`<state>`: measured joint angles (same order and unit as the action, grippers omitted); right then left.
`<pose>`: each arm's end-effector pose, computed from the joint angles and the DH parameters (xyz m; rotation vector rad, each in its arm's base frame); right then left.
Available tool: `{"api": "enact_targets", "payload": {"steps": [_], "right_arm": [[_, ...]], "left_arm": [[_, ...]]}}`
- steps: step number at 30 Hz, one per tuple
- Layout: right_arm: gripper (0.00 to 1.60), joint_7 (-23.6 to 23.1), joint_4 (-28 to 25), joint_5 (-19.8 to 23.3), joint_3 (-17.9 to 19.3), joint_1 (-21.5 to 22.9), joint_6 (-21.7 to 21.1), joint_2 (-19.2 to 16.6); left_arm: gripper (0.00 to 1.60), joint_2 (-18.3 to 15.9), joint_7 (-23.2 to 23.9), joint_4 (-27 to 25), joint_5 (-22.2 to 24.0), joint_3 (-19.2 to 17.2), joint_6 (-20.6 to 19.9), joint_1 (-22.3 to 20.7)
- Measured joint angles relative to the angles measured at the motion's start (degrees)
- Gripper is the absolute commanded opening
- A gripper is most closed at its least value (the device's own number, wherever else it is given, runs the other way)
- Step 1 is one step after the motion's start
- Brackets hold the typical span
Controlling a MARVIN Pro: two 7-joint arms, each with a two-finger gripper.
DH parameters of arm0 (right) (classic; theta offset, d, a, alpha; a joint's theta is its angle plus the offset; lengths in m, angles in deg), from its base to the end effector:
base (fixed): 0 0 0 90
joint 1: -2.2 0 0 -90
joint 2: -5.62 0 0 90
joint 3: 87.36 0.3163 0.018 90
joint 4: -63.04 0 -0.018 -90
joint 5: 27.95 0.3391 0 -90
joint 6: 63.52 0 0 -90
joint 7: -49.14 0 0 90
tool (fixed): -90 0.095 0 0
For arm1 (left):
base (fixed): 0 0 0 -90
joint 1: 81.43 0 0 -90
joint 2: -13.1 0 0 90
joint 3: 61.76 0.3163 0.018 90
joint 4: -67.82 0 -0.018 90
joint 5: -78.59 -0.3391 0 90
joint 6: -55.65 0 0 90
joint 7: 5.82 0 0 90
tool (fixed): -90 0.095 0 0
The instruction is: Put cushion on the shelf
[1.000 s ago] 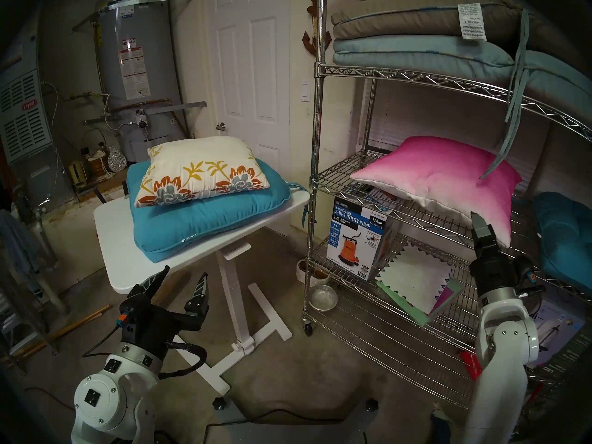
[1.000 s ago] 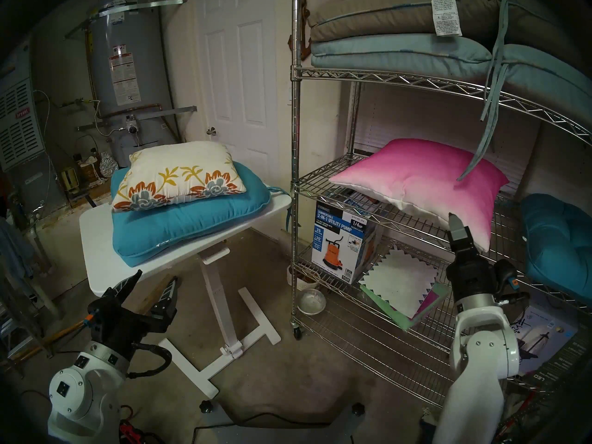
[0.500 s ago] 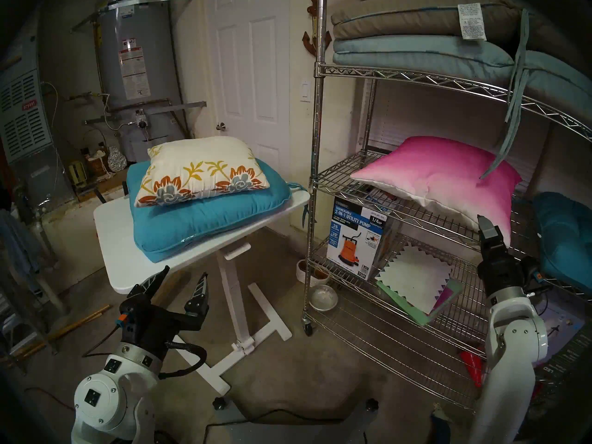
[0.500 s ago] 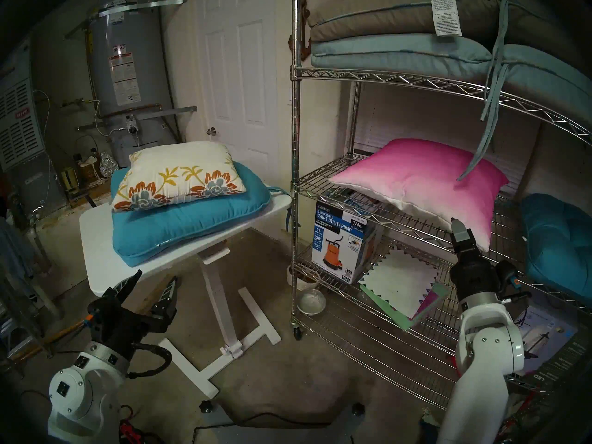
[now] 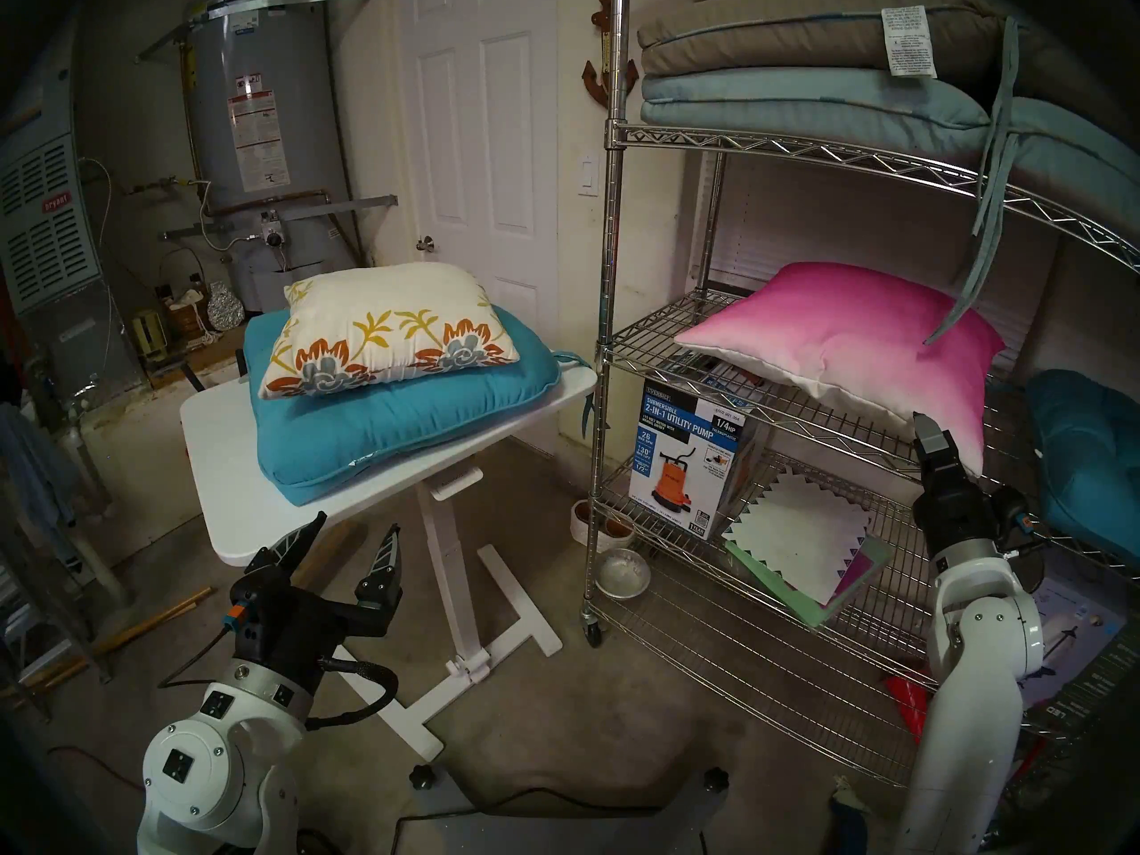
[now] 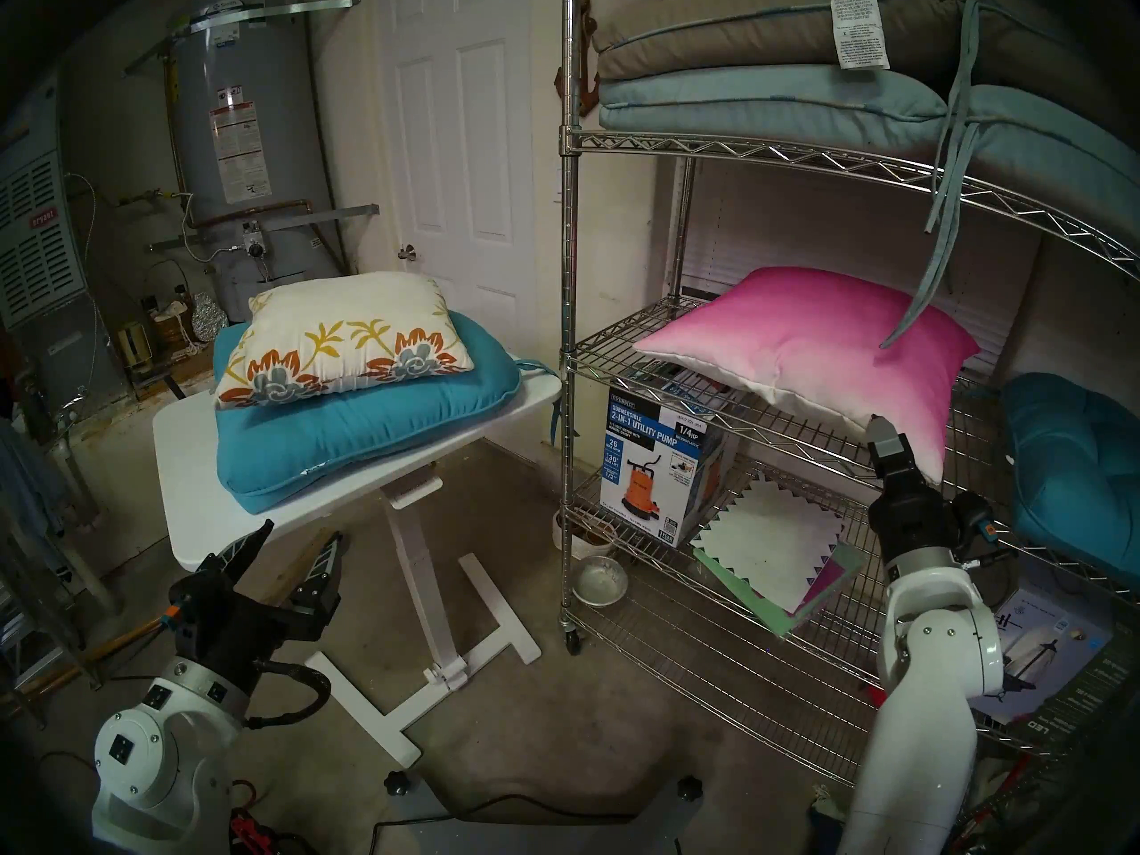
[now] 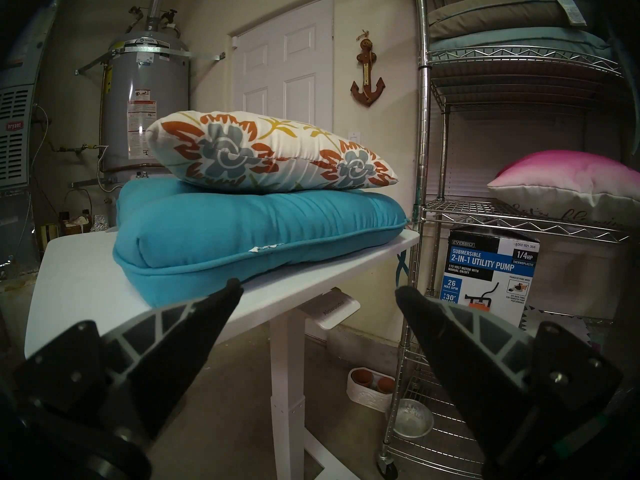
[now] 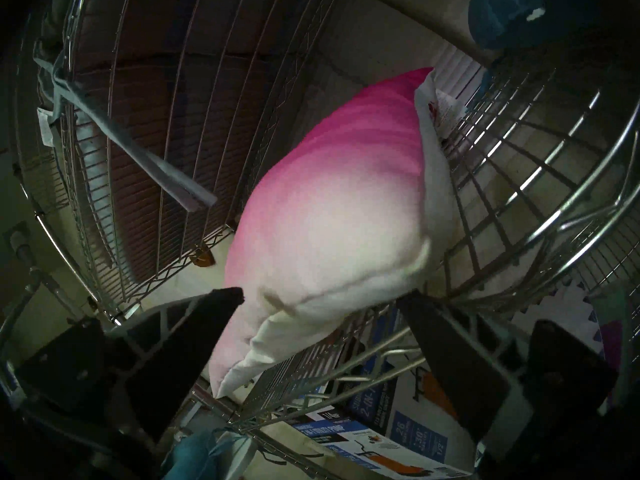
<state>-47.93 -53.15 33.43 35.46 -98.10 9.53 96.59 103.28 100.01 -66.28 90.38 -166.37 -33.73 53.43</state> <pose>0.3302 -0.1961 -0.2114 -1.4175 0.9078 -1.9806 0.2166 0.0601 -0.2513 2.1408 -0.0720 2.1837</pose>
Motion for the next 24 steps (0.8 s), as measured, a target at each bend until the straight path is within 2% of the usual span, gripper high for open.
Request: {"api": "enact_targets", "payload": {"steps": [9, 18, 24], "right_arm": [[1.60, -0.8, 0.2, 1.4, 2.4, 1.0, 0.0, -1.0], [1.60, -1.8, 1.0, 1.4, 2.6, 0.9, 0.1, -1.4], [1.60, -2.7, 4.6, 0.8, 3.4, 1.5, 1.0, -2.2]], "left_arm": [[1.60, 0.0, 0.0, 0.0, 0.0, 0.0, 0.0, 0.0], [1.60, 0.0, 0.0, 0.0, 0.0, 0.0, 0.0, 0.0], [1.60, 0.0, 0.0, 0.0, 0.0, 0.0, 0.0, 0.0]]}}
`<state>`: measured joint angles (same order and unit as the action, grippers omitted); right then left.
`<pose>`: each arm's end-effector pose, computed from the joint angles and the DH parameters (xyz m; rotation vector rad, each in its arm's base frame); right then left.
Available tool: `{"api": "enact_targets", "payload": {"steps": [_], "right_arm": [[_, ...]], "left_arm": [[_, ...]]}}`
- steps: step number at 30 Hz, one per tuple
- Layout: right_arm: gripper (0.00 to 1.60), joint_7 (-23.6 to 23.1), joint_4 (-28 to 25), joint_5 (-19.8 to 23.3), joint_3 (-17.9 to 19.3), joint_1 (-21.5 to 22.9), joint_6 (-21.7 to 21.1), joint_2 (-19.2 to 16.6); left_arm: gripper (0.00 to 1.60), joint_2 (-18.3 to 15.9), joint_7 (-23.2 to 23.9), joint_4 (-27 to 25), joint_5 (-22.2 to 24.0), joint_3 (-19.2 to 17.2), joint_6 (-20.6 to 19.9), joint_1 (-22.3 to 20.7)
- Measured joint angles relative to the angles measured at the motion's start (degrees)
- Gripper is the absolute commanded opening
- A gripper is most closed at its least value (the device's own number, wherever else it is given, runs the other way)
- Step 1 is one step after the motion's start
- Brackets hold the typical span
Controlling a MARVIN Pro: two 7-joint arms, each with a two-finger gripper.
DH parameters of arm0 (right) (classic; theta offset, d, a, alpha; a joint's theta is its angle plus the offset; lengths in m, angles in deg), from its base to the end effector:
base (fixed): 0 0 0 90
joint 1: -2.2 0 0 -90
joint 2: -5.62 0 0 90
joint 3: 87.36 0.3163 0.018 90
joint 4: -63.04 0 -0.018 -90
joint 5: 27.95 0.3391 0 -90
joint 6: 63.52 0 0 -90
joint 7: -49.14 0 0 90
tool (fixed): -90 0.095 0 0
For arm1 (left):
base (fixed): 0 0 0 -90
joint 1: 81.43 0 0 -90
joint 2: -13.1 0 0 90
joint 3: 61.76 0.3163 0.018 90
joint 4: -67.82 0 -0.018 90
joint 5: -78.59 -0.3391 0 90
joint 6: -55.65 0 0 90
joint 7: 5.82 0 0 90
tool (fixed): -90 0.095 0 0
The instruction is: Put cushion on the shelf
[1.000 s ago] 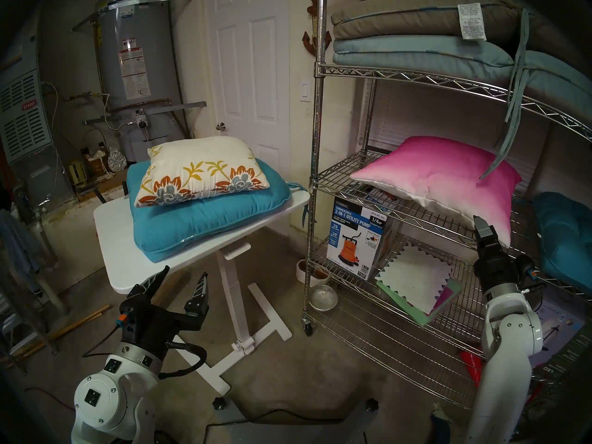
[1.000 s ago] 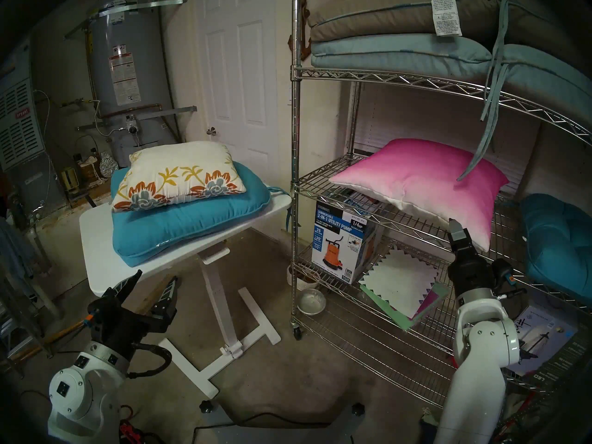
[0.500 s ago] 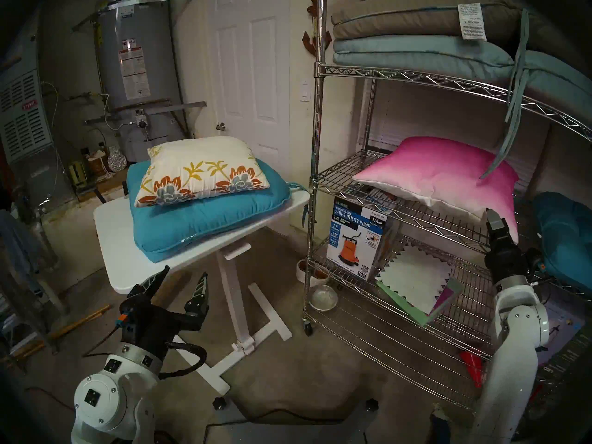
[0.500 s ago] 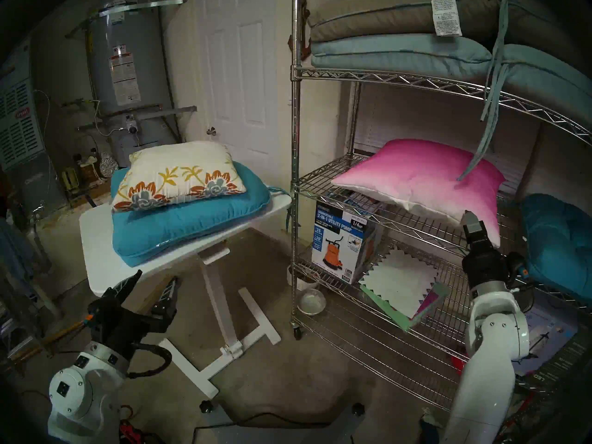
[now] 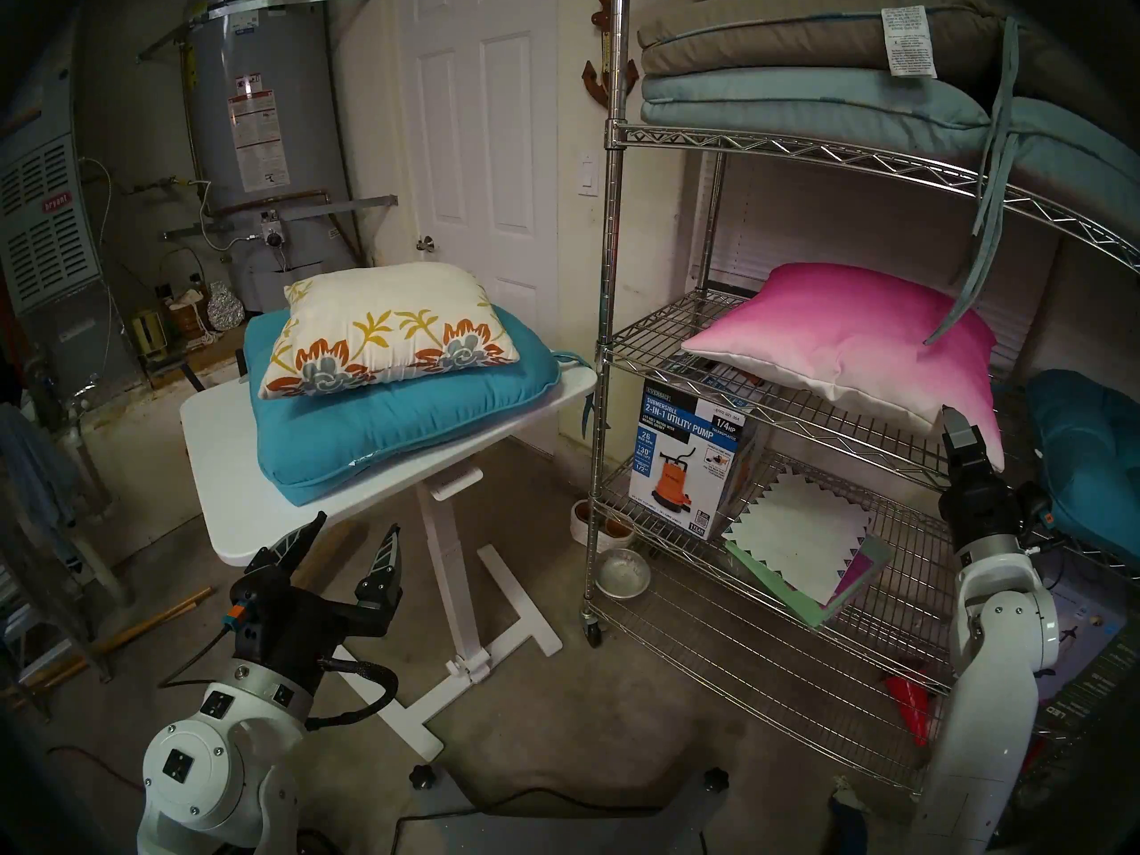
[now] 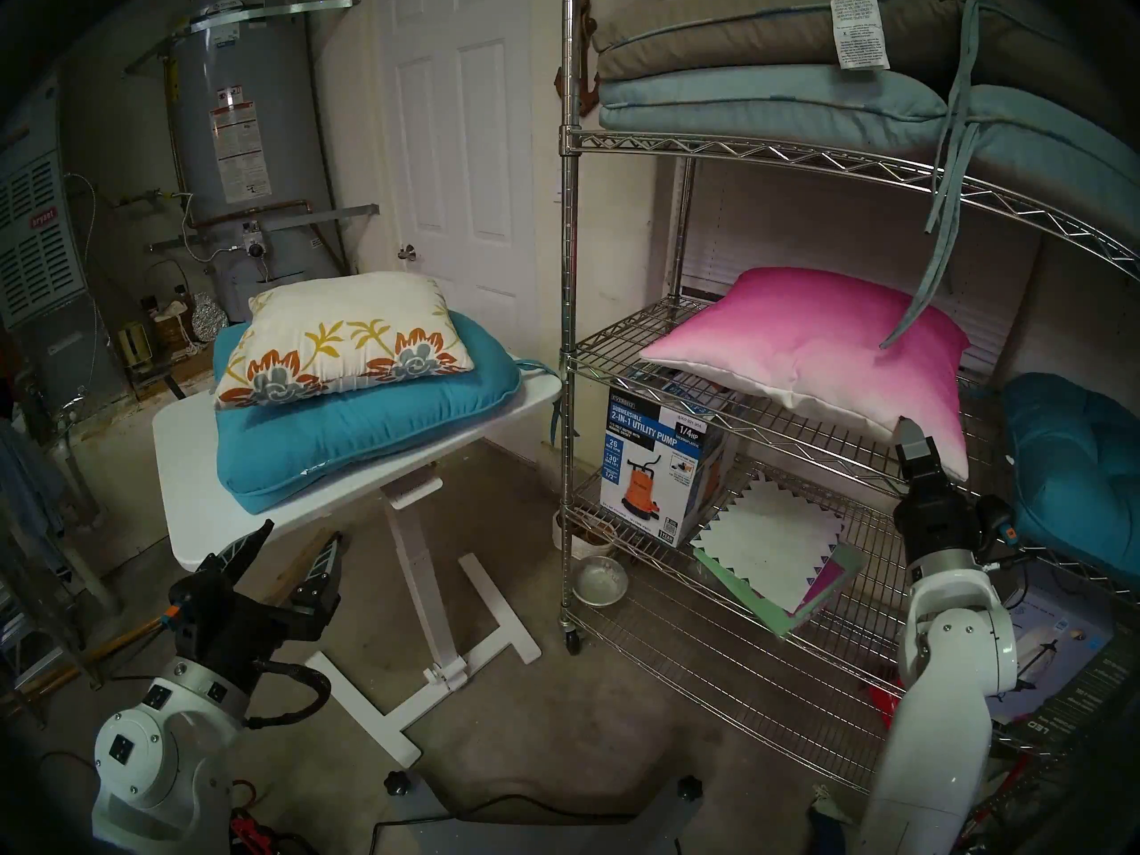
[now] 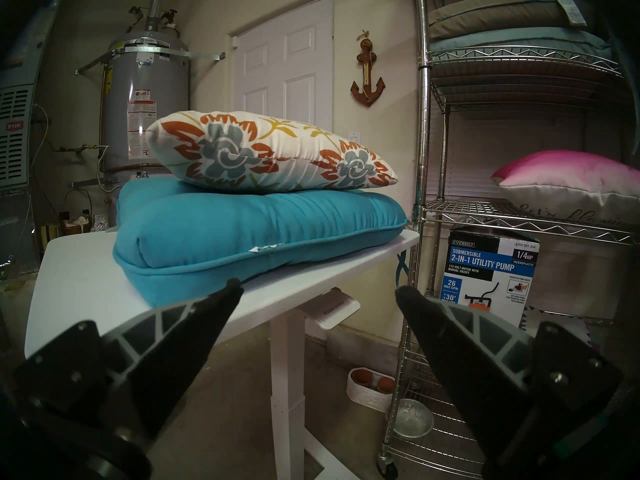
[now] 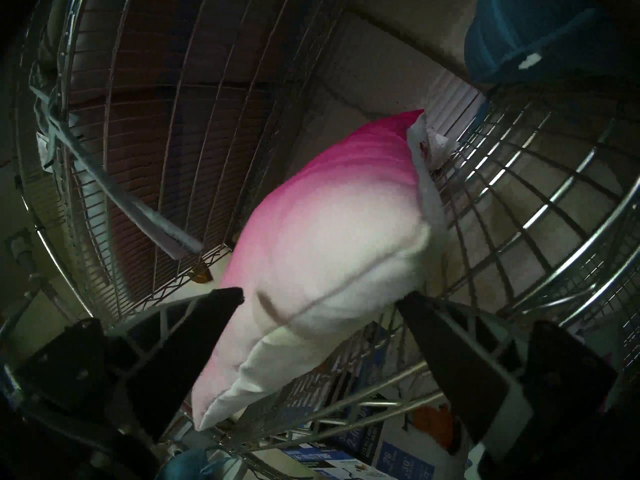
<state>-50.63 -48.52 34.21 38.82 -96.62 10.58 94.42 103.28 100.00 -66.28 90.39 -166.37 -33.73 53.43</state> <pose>0.3291 -0.2288 -0.2215 -1.4002 0.9326 -2.0238 0.2166 0.0602 -0.2513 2.1407 -0.0716 2.1837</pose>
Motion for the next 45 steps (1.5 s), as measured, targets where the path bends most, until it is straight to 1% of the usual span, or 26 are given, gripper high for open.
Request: {"api": "enact_targets", "payload": {"steps": [5, 12, 19, 27, 35, 45], "right_arm": [[1.60, -1.6, 2.1, -0.7, 0.2, 0.9, 1.1, -0.6], [1.60, -3.1, 3.1, -1.0, 0.5, 2.0, 1.9, -1.0], [1.60, -3.3, 2.3, -0.2, 1.9, 2.4, 1.9, -1.1], [1.60, -3.4, 0.7, 0.2, 3.2, 1.5, 2.0, -0.7], [1.60, -3.2, 0.4, -2.5, 2.8, 0.5, 3.1, -0.5], [1.60, -3.2, 0.2, -3.8, 2.6, 0.6, 3.5, -0.2]], "left_arm": [[1.60, 0.0, 0.0, 0.0, 0.0, 0.0, 0.0, 0.0], [1.60, 0.0, 0.0, 0.0, 0.0, 0.0, 0.0, 0.0], [1.60, 0.0, 0.0, 0.0, 0.0, 0.0, 0.0, 0.0], [1.60, 0.0, 0.0, 0.0, 0.0, 0.0, 0.0, 0.0], [1.60, 0.0, 0.0, 0.0, 0.0, 0.0, 0.0, 0.0], [1.60, 0.0, 0.0, 0.0, 0.0, 0.0, 0.0, 0.0]]}}
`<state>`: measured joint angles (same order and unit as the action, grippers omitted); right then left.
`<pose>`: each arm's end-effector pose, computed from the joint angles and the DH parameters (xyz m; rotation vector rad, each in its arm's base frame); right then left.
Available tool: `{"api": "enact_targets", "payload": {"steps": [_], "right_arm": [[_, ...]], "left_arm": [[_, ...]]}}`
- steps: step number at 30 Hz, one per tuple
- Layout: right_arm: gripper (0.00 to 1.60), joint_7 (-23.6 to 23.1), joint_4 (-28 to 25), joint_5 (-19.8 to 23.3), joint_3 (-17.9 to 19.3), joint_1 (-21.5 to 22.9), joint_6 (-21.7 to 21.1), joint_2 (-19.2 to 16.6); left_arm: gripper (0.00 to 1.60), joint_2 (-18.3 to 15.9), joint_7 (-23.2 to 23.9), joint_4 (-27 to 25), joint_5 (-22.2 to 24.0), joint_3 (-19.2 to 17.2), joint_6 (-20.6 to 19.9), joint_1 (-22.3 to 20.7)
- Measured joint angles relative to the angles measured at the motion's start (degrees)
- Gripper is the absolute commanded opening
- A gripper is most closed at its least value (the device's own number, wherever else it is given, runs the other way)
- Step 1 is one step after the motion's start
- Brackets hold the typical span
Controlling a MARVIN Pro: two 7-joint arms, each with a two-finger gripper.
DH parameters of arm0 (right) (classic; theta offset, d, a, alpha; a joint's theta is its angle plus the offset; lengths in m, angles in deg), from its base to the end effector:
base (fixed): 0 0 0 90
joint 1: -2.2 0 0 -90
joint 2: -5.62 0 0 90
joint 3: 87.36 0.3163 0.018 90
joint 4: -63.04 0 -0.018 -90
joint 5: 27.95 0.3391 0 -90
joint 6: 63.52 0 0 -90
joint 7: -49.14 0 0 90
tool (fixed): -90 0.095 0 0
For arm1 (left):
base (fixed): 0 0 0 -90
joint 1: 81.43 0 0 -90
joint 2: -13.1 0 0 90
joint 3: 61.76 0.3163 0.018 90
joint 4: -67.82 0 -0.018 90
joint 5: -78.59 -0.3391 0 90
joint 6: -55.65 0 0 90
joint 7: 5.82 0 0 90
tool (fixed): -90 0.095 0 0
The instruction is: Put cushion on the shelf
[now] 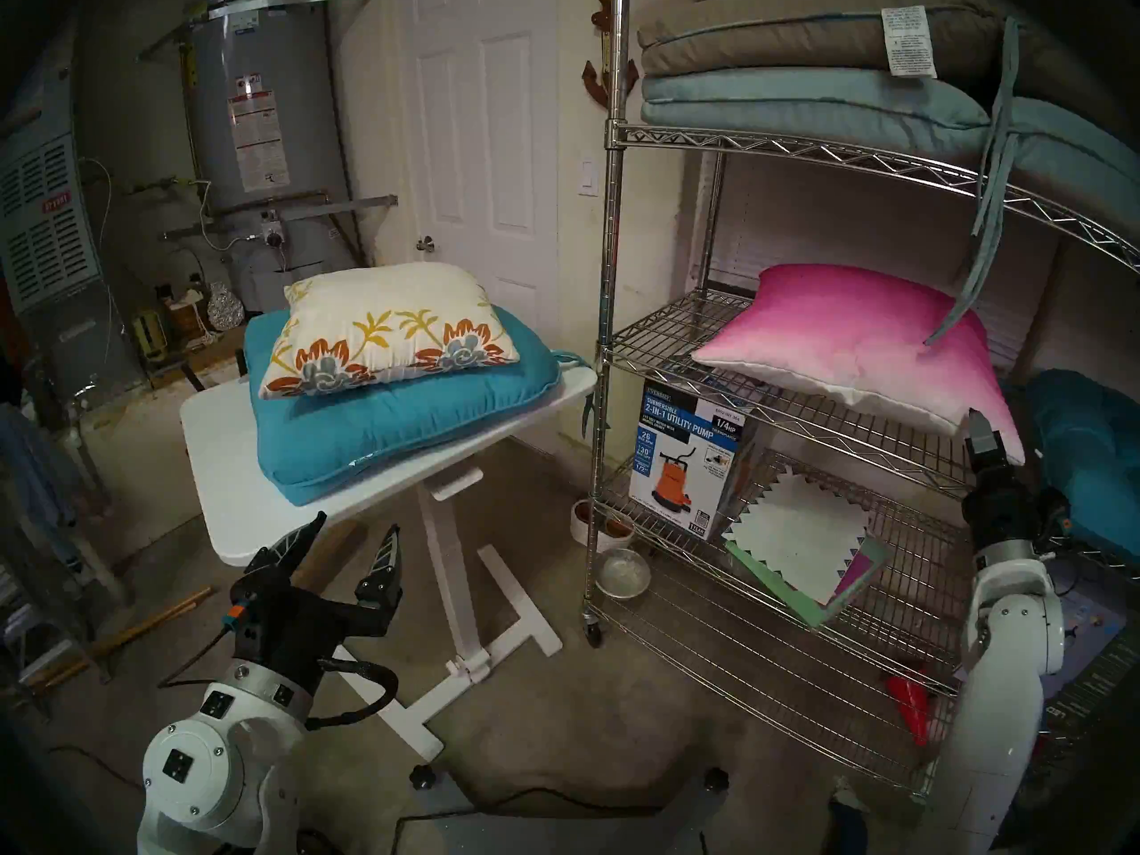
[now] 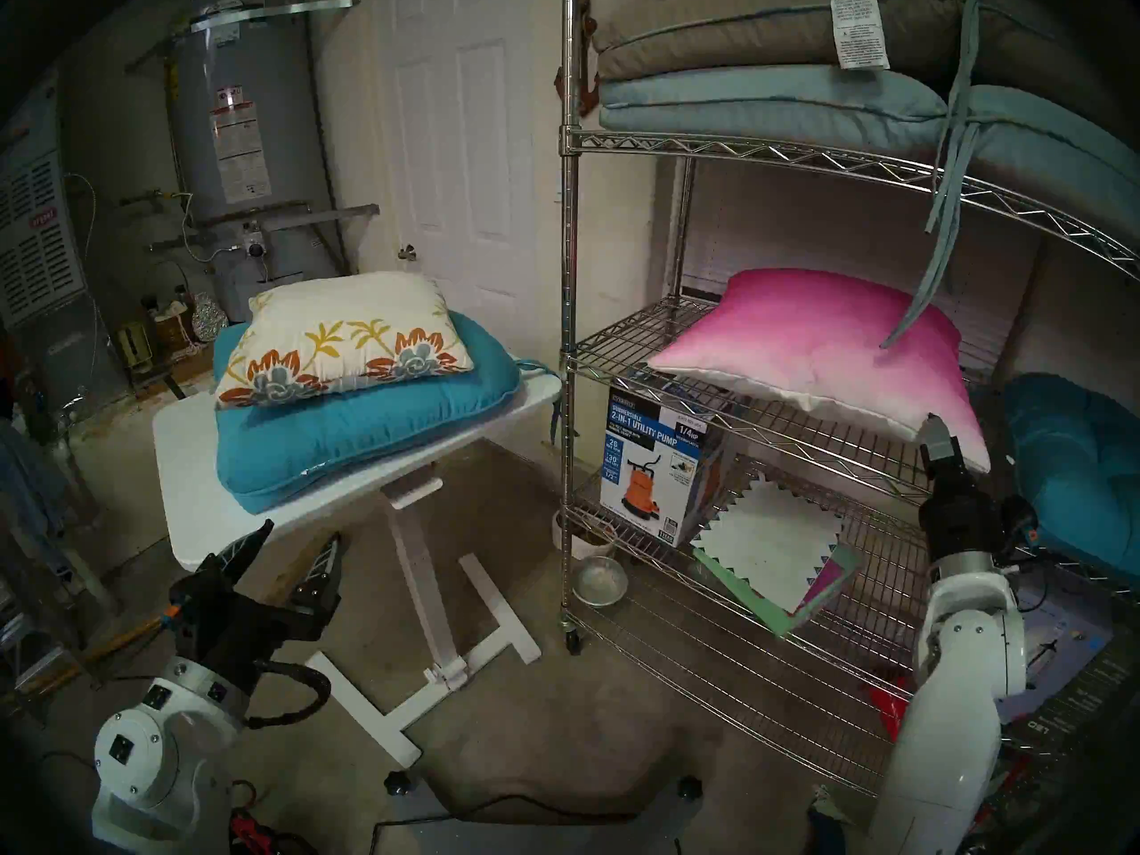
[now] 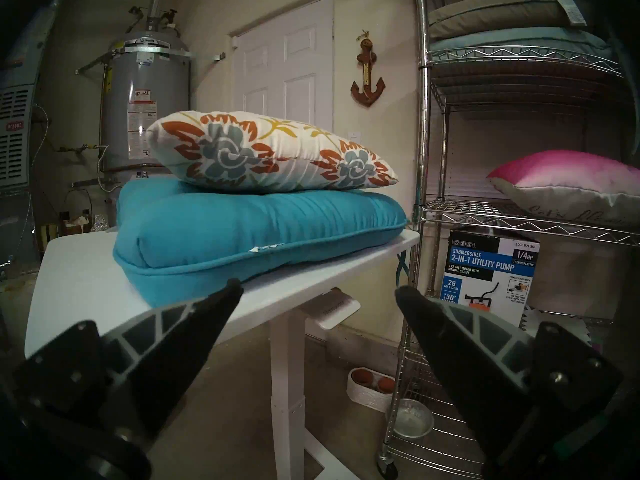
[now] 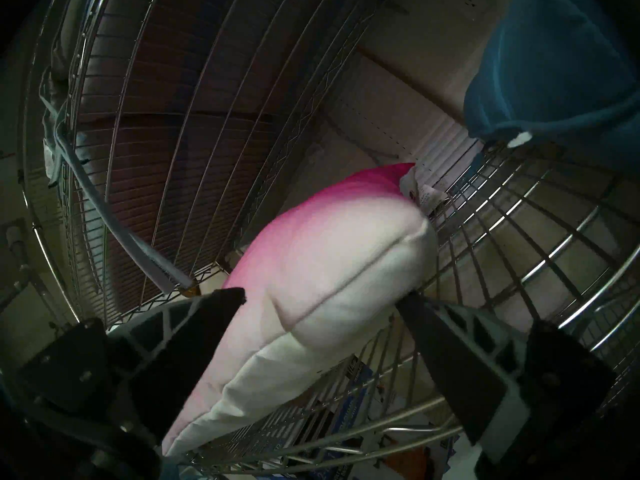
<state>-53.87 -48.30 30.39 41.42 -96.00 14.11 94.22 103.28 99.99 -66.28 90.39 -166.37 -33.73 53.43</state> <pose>0.3195 -0.2463 -0.2113 -1.3770 0.8942 -2.1717 0.2166 0.0602 -0.2513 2.1408 -0.0714 2.1838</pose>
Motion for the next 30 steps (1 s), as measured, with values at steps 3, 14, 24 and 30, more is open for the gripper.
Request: {"api": "enact_targets", "payload": {"steps": [3, 14, 24, 30], "right_arm": [[1.60, 0.0, 0.0, -0.1, 0.0, 0.0, 0.0, 0.1], [1.60, 0.0, 0.0, 0.1, 0.0, 0.1, 0.0, 0.3], [1.60, 0.0, 0.0, 0.2, 0.0, 0.1, 0.1, 0.2], [1.60, 0.0, 0.0, 0.3, 0.0, 0.1, 0.1, 0.2]], "left_arm": [[1.60, 0.0, 0.0, 0.0, 0.0, 0.0, 0.0, 0.0], [1.60, -0.2, -0.9, 0.2, -1.9, 0.1, 0.1, -0.4], [1.60, -2.1, -3.7, 2.9, -11.7, 1.3, 1.4, -4.9], [1.60, -4.4, -4.6, 6.5, -18.8, 1.8, 4.2, -8.3]]}}
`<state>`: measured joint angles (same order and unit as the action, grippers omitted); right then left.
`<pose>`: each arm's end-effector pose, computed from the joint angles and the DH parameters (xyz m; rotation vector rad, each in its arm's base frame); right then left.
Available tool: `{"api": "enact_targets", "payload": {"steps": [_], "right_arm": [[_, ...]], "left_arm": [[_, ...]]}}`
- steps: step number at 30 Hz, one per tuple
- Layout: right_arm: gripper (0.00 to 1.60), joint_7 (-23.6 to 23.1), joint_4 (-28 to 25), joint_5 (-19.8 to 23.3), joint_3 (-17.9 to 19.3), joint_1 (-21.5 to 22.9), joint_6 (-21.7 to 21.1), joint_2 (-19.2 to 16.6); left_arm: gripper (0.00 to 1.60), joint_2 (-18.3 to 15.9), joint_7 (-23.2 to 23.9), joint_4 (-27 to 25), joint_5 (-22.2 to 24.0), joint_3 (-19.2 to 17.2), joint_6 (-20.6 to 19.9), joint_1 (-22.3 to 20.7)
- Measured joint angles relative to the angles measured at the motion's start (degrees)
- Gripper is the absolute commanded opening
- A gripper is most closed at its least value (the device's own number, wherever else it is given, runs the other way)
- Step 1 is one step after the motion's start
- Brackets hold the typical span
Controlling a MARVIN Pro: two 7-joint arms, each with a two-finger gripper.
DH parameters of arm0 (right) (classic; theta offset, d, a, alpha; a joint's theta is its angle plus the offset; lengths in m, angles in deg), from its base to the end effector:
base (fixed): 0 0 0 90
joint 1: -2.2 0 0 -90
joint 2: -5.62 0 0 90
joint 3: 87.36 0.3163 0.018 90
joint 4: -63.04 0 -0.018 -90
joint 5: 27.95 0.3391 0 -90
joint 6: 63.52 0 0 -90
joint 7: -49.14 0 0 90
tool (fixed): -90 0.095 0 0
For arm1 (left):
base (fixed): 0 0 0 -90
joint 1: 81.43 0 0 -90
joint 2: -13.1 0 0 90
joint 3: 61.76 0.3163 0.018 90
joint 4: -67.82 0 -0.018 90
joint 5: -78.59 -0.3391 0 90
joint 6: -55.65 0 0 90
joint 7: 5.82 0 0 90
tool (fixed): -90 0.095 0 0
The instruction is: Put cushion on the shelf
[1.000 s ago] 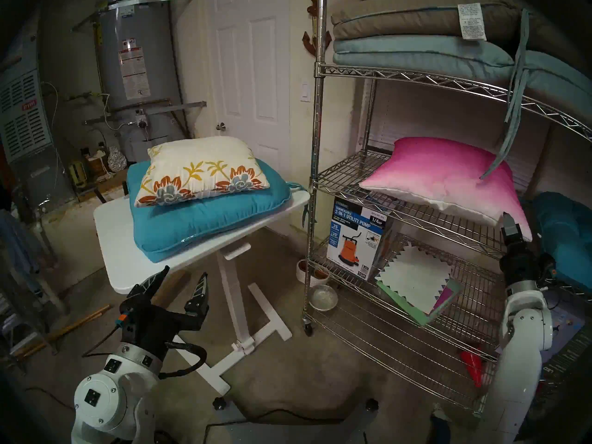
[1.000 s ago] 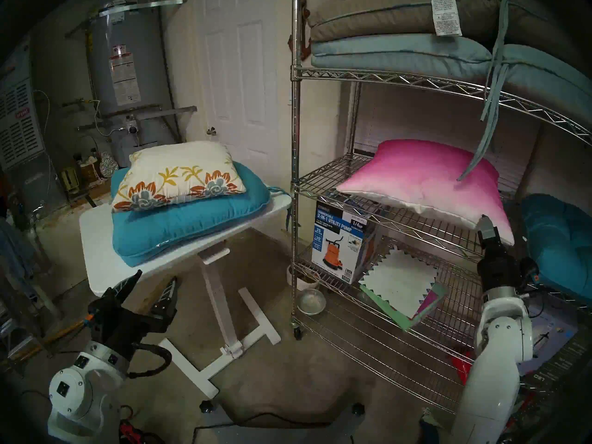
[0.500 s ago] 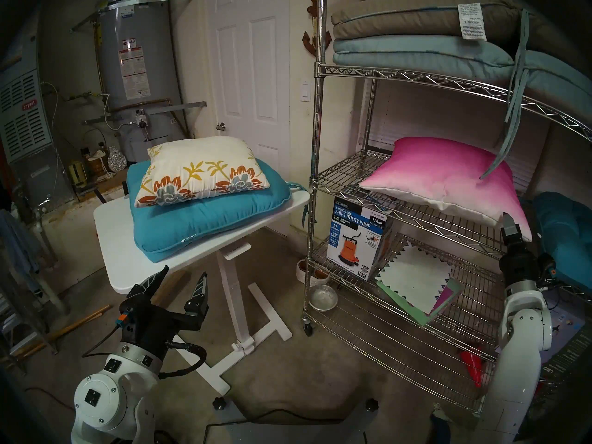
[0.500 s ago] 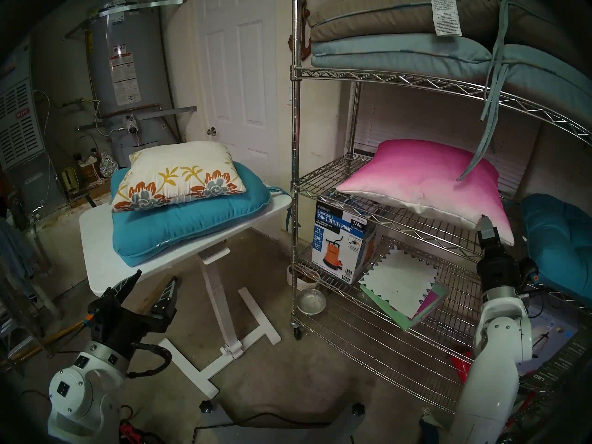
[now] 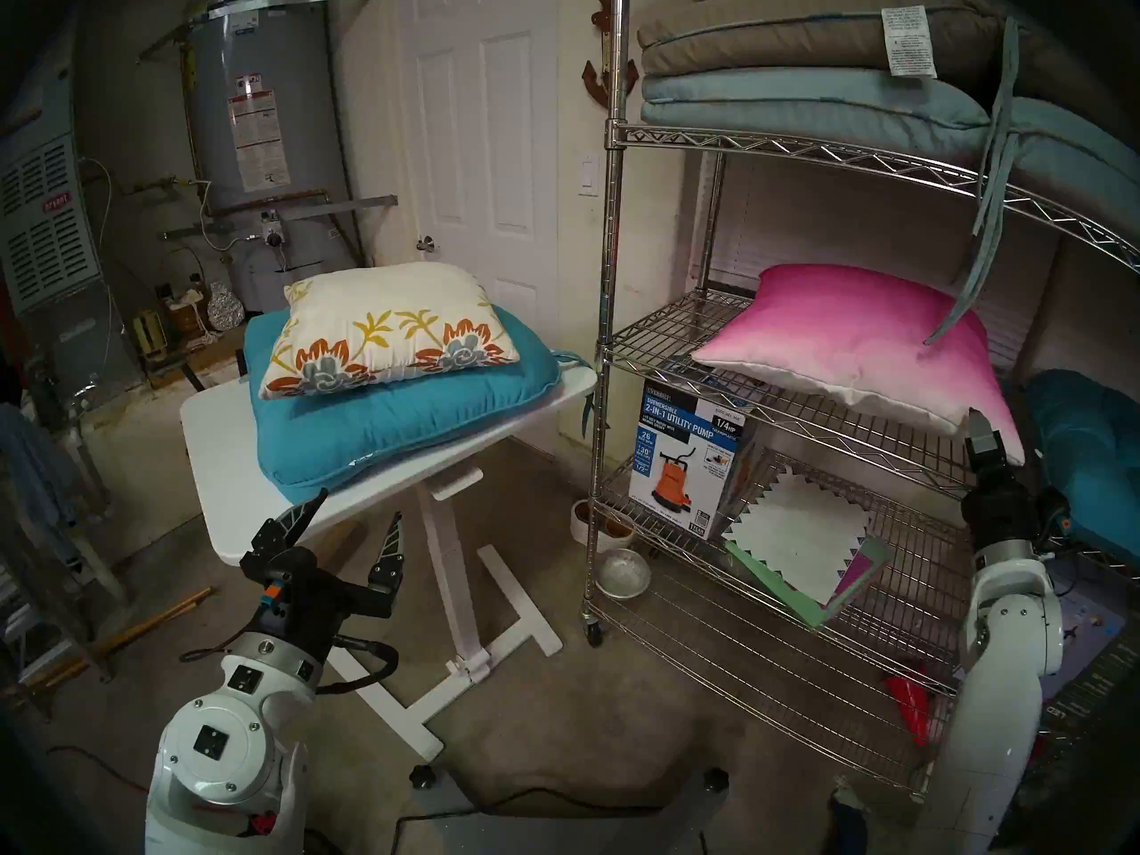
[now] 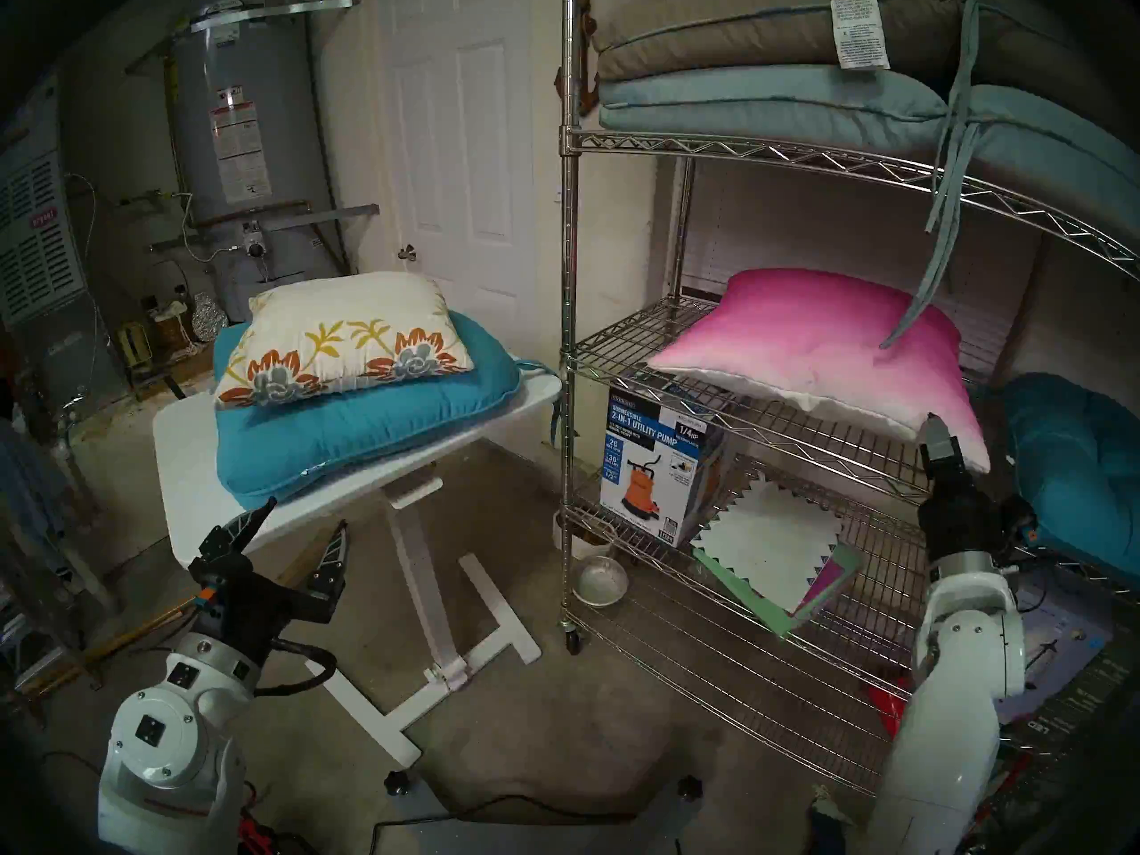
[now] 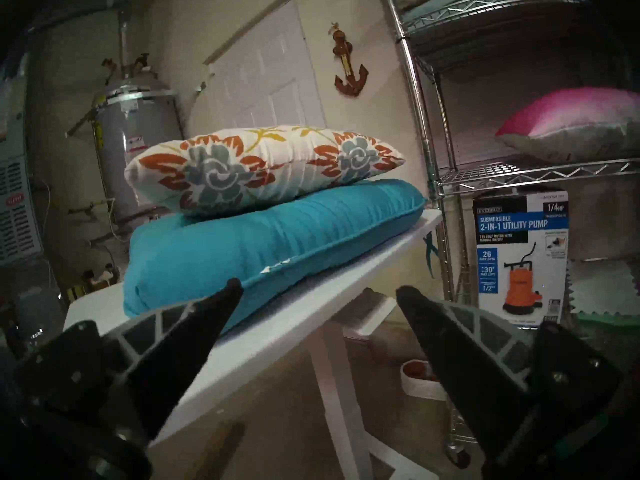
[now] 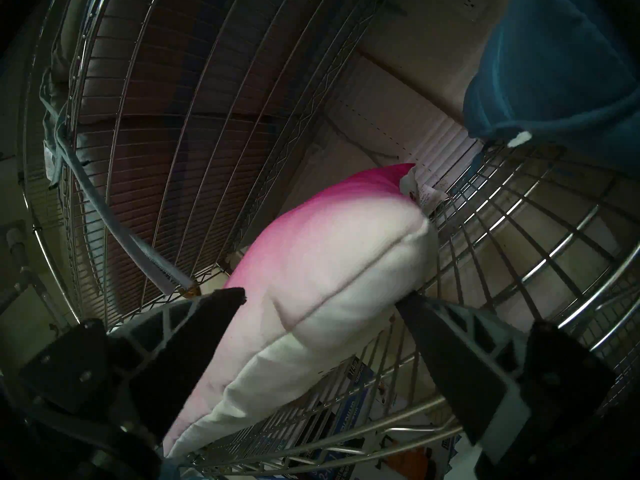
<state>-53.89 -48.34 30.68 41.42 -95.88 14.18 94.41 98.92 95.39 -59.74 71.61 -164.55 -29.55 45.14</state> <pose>0.3197 -0.2458 -0.2109 -1.3662 0.8977 -2.1700 0.2570 0.0671 -0.2631 -1.9999 0.4172 -2.1430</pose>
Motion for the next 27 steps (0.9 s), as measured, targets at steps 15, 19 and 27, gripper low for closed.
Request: {"api": "enact_targets", "payload": {"steps": [15, 19, 27], "right_arm": [[1.60, 0.0, 0.0, 0.1, 0.0, 0.0, 0.0, 0.0], [1.60, 0.0, 0.0, 0.1, 0.0, 0.0, 0.0, 0.0], [1.60, 0.0, 0.0, 0.1, 0.0, 0.0, 0.0, 0.0]], "left_arm": [[1.60, -3.4, -2.2, 4.5, -11.5, 3.9, 4.7, -8.8], [1.60, -3.9, -2.8, 5.2, -13.7, 5.6, 5.2, -11.5], [1.60, -4.9, -4.0, 6.8, -18.4, 10.0, 5.3, -16.6]]}}
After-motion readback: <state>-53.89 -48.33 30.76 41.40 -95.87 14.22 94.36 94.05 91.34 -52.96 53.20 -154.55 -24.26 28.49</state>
